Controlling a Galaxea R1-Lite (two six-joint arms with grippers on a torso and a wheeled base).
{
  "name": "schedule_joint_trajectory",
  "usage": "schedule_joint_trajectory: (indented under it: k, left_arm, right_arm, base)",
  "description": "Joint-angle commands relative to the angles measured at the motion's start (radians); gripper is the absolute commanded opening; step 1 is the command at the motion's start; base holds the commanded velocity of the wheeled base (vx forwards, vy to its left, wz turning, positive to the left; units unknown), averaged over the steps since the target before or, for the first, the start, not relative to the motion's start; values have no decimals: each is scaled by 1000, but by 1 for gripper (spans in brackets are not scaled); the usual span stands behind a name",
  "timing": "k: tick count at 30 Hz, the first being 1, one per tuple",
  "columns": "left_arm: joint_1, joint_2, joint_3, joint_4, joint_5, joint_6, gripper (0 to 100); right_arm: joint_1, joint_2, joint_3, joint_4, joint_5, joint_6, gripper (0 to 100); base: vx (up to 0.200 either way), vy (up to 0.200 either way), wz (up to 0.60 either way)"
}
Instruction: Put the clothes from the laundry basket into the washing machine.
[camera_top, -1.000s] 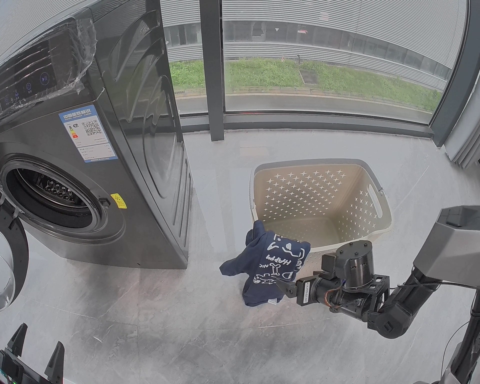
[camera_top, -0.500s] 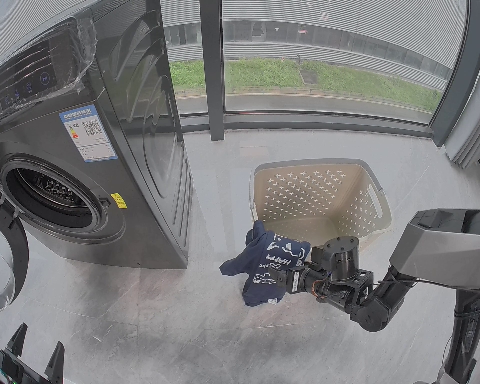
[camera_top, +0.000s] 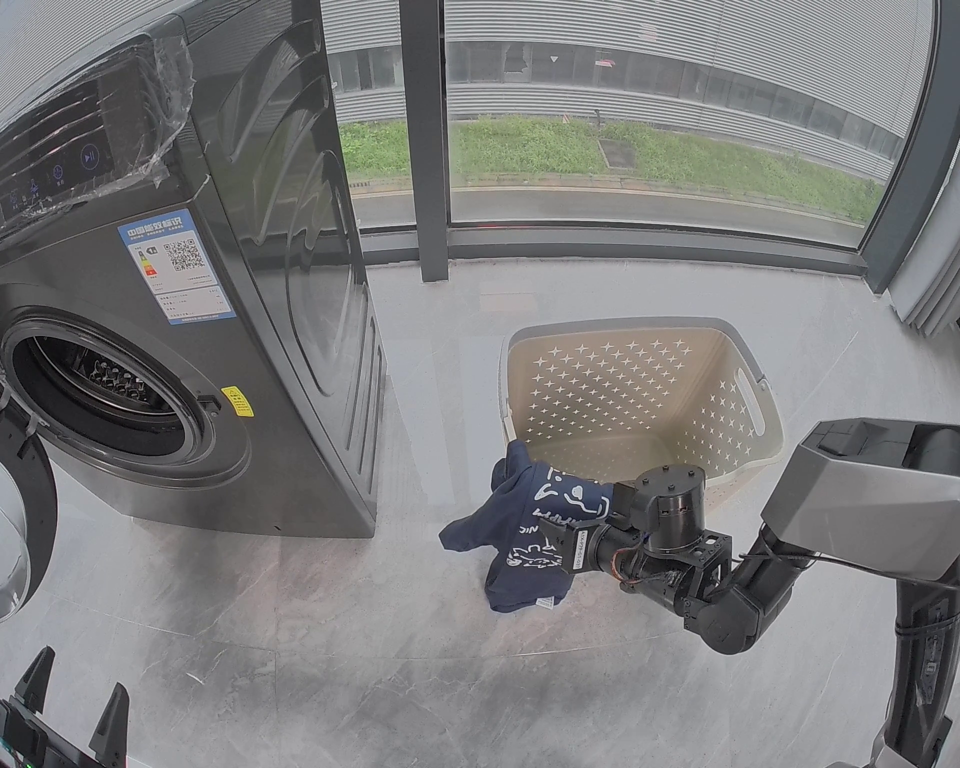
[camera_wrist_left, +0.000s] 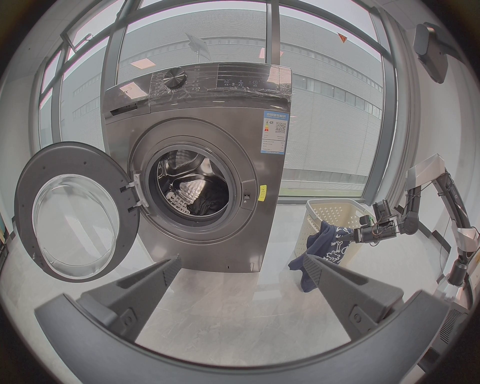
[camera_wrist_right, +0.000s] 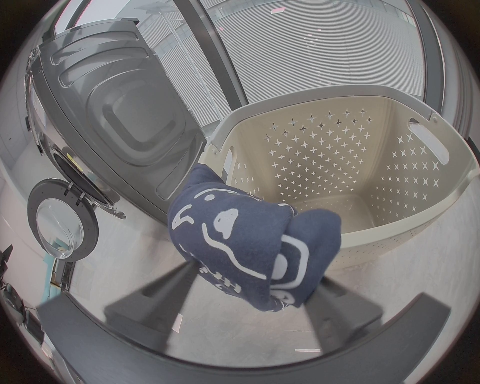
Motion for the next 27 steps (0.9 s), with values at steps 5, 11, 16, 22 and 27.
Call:
schedule_joint_trajectory:
  k: [5, 11, 16, 22, 27]
  left_arm:
    - [0, -2, 16, 0, 0, 0, 100]
    - [0, -2, 16, 0, 0, 0, 100]
    - [0, -2, 16, 0, 0, 0, 100]
    - [0, -2, 16, 0, 0, 0, 100]
    - [0, -2, 16, 0, 0, 1, 100]
  right_arm:
    - [0, 0, -7, -2, 0, 2, 0]
    - [-3, -13, 8, -36, 2, 2, 0]
    - [8, -111, 88, -103, 11, 0, 0]
    - [23, -284, 246, -184, 7, -37, 0]
    - [42, -419, 373, -295, 28, -76, 0]
  base:
    - [0, 0, 0]
    - [0, 0, 0]
    - [0, 0, 0]
    - [0, 0, 0]
    - [0, 0, 0]
